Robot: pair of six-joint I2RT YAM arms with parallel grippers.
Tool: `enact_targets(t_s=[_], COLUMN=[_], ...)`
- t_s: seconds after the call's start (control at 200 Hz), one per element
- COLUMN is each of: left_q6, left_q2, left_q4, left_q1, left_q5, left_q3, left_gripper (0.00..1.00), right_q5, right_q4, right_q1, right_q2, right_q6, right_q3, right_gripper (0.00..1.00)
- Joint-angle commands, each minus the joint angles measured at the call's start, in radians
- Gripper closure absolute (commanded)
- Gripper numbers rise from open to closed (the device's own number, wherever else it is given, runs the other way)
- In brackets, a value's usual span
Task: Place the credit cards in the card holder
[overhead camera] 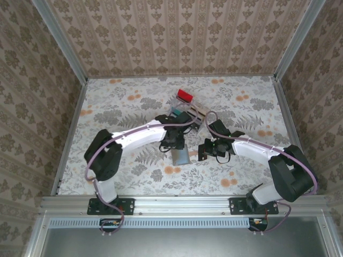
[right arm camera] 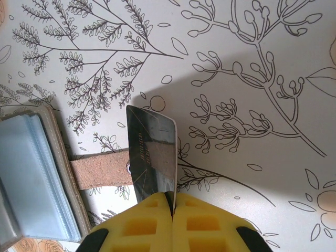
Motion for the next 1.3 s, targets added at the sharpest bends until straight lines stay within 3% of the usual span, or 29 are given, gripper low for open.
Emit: enact_targets(t_s=[0.0,0.27,0.425,0.695,0.83,1.295], left_q6=[-0.017,0.002,-0.006,-0.013,-0.018,-0.014], left_q2=[-0.083,-0.186,-0.222,-0.22,-0.218,-0.193], left_q4=[0.073,0.31,0.458,0.474,0.484,0.47], left_q1=[0.03,0.093,0.106,0.106,0.107,0.106], left_q5=[0.024,0.162,0.236,0.231,0.236,0.245], left_q3=[-0.097,-0.299,-0.377,-0.375,-0.374,-0.37], left_gripper=[0.76,1.0,1.0,1.0,1.0,1.0], right_q5=[0.082,0.032,0.024,-0.024,-0.107,-0.117], right_q4=[-0.091,-0.092,-0.113,-0.077,-0.025,0.064], right_q1=[-0.006,-0.006,-0.006,-0.006,-0.002,0.003], right_q2=[0.034,-0.029,-0.136,-0.264,-0.221,-0.031], right_q6=[0.016,0.01,0.006,-0.02,-0.032,-0.072], right_q3=[-0.024,0.009,0.042,0.047,0.037,-0.006], right_gripper=[1.0,1.0,1.0,1.0,1.0,1.0])
